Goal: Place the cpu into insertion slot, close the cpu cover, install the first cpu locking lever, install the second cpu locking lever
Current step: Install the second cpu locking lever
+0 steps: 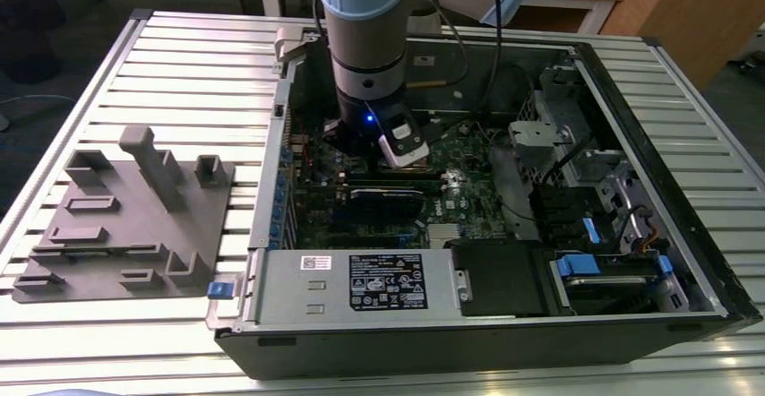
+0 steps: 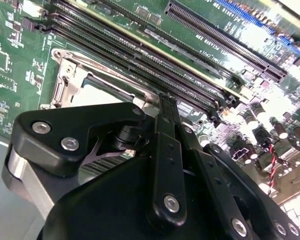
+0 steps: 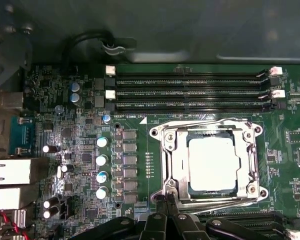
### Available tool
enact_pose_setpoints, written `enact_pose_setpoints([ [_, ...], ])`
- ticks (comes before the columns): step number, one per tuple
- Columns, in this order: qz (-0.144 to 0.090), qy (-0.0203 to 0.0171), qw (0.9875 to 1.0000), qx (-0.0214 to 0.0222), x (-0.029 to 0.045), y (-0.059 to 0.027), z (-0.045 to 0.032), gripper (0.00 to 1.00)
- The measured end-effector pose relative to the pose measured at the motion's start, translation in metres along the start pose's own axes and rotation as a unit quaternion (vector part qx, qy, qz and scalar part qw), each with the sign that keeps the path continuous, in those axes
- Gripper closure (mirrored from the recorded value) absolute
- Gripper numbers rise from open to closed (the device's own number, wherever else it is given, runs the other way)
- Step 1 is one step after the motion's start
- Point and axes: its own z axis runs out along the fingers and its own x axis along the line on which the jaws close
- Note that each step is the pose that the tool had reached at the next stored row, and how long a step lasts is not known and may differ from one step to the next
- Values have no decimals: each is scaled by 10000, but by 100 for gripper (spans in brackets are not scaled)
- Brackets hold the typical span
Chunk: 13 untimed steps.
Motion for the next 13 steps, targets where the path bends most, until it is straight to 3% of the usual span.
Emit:
enact_pose_setpoints([
  [1, 0, -4, 10000, -15, -1, 1, 5, 89],
  [13, 0, -1, 10000, -8, -4, -9, -27, 89],
])
